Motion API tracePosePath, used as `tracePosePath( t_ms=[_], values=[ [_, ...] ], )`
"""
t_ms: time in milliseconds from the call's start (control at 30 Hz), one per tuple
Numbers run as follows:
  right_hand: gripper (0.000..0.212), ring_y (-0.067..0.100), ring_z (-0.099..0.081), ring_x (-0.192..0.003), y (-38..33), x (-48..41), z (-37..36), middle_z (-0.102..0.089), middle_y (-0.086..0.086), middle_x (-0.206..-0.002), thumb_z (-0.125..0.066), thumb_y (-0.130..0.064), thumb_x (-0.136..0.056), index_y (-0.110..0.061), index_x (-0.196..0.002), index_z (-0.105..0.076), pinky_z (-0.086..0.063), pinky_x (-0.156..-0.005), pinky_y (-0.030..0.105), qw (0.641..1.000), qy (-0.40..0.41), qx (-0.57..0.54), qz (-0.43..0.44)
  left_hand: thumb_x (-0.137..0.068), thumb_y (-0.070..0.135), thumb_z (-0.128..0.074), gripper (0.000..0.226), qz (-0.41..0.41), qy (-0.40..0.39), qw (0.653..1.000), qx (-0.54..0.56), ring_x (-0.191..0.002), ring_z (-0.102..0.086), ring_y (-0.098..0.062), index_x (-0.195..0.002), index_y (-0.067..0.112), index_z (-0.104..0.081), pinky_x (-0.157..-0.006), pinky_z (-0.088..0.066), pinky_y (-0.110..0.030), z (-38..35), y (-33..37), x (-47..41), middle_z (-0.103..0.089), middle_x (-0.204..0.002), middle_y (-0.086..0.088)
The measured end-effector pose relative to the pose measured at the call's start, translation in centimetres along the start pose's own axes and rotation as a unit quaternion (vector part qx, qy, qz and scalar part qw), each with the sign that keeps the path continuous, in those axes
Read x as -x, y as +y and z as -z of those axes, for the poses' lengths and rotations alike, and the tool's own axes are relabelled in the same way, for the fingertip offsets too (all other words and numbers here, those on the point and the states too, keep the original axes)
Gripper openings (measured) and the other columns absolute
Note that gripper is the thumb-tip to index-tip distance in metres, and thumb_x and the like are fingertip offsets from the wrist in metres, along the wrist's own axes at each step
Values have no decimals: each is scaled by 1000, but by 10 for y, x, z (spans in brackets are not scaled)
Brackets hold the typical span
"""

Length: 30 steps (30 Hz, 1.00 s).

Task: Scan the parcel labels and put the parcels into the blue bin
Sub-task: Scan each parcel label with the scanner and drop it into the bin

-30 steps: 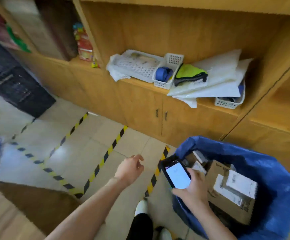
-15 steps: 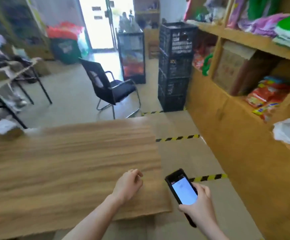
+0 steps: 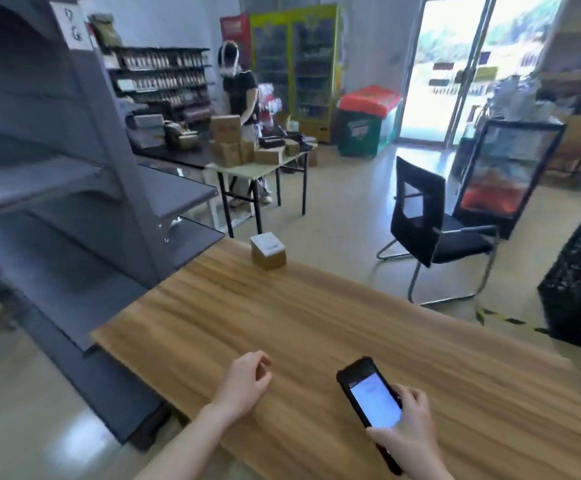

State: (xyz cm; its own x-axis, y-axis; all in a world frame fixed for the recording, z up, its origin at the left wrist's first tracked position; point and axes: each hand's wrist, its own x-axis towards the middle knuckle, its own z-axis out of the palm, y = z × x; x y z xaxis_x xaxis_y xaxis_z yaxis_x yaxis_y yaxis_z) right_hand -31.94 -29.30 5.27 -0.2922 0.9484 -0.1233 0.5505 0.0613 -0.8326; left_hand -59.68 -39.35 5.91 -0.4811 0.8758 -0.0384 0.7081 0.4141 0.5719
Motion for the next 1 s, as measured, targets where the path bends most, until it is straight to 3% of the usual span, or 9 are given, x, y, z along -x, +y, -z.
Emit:
tracePosePath(
  t_ms=[133,300,467,600,867,1000],
  values=[
    [92,12,-45,-99,-33,-45,-26,-34,-3,-120,-85,-22,-52,-12,-135,-47,-43,-84,30,998,-36,37,34,-92,24,-61,13,31,32,999,9,-86,-57,-2,-105,25,-62,-78,-46,-15,26,-24,-20,-62,-95,10],
    [90,16,-50,-99,-55,-89,-44,-32,-8,-120,-83,-24,-52,-17,-134,-47,-48,-90,37,995,-71,44,45,-92,27,-61,11,64,45,997,0,-86,-56,0,-103,29,-59,-74,-45,-13,41,-43,-43,-59,-93,12],
    [89,13,-49,-98,-62,-126,-51,-32,-9,-118,-84,-23,-51,-19,-133,-47,-47,-93,39,993,-80,63,56,-91,24,-60,16,78,26,996,-34,-90,-58,-6,-106,24,-60,-82,-49,-23,44,-50,-87,-60,-98,6],
    [91,12,-49,-97,-64,-159,-61,-32,-10,-115,-84,-24,-48,-19,-132,-47,-46,-94,41,993,-82,72,46,-91,27,-61,24,57,-1,997,-51,-106,-57,-9,-115,23,-59,-92,-49,-28,47,-55,-141,-56,-111,6],
    [92,15,-46,-97,-96,-244,-115,-34,-4,-113,-85,-22,-47,-14,-132,-48,-44,-96,41,994,-56,92,8,-89,23,-64,45,15,-37,996,-77,-125,-39,-13,-131,24,-50,-106,-38,-28,74,-92,-297,-42,-131,5],
    [92,14,-44,-99,-122,-286,-154,-32,-5,-113,-85,-23,-49,-16,-132,-47,-43,-98,39,993,-60,99,-3,-85,21,-67,58,-23,-44,991,-127,-133,-31,-15,-138,25,-43,-105,-42,-30,87,-113,-379,-34,-143,5]
  ],
)
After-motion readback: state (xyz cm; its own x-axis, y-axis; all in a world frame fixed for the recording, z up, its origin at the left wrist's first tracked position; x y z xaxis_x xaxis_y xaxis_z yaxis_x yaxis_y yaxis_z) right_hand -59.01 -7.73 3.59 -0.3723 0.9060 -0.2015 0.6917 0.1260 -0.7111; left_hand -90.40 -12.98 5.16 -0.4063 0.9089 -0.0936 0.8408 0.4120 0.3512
